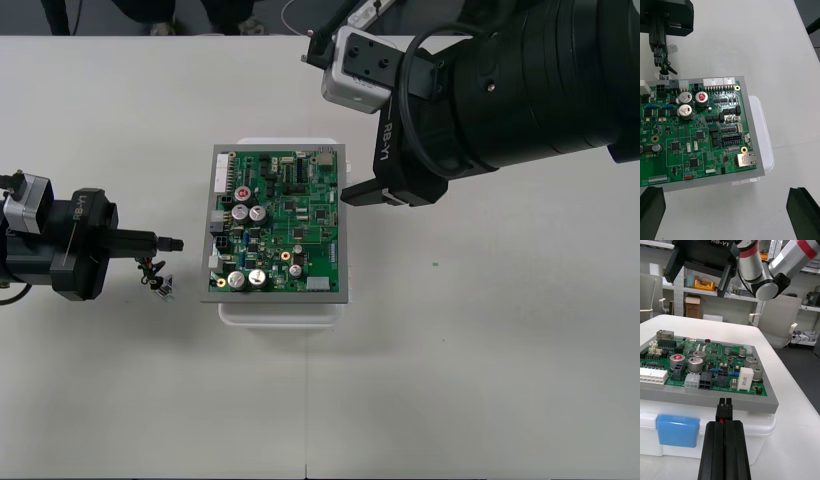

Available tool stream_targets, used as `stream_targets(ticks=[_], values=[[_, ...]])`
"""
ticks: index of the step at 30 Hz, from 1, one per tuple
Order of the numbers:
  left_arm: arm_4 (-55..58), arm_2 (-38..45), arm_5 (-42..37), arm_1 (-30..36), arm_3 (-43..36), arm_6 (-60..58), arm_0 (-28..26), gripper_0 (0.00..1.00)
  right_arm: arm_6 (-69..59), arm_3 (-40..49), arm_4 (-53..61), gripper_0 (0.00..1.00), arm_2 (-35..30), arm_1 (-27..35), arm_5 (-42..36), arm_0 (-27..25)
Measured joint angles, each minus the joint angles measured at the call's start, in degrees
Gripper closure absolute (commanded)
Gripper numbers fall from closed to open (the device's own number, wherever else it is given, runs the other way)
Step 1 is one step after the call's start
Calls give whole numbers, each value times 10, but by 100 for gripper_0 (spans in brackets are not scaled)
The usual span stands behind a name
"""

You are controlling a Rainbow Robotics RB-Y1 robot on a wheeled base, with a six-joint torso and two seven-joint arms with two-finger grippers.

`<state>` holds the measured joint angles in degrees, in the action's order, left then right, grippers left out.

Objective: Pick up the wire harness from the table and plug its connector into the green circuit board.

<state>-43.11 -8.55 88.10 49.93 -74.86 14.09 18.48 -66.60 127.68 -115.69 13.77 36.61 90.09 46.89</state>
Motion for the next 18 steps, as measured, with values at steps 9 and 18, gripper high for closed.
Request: stream_targets(ticks=[9,18], values=[[-3,0,0,0,8,18,1,100,0,12,11,6,11,0,0,-12],[-11,-6,0,0,30,27,17,100,0,12,20,6,39,0,0,-15]])
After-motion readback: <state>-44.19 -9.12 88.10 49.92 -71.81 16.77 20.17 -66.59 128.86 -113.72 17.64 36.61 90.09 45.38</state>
